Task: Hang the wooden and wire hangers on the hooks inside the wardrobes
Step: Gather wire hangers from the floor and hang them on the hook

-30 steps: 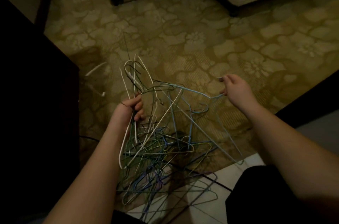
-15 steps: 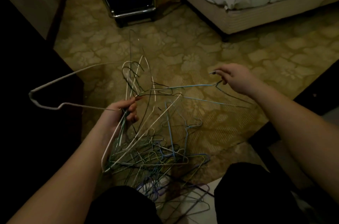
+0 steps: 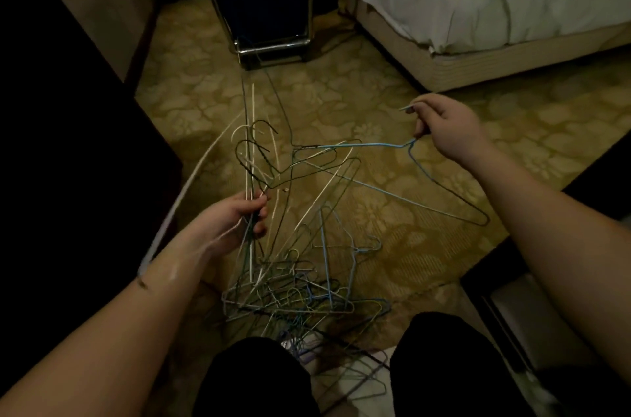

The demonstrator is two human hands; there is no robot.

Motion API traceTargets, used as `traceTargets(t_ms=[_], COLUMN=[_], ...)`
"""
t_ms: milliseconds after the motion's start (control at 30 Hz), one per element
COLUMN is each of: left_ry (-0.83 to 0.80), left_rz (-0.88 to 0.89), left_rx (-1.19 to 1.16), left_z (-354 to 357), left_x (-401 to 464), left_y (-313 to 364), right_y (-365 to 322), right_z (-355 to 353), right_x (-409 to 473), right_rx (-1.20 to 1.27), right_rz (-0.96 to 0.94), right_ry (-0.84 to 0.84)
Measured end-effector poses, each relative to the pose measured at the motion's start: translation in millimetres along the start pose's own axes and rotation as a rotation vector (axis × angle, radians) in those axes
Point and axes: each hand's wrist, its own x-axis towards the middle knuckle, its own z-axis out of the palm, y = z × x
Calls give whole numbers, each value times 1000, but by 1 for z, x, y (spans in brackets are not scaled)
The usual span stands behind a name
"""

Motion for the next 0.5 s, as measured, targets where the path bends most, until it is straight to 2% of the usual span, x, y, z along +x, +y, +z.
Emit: traceTargets(t_ms=[167, 333, 500], left_ry=[62, 142, 197], left_rz=[-7, 42, 64], left_rx=[-20, -56, -46], left_z=[13, 25, 46], left_x=[-62, -133, -227], left_y=[45, 101, 156], right_y=[-74, -185, -294], right_z=[-42, -94, -142], right_x=[18, 37, 46], right_rx=[-74, -126, -72], right_rz=[-63, -166, -238], right_ry=[-73, -170, -213])
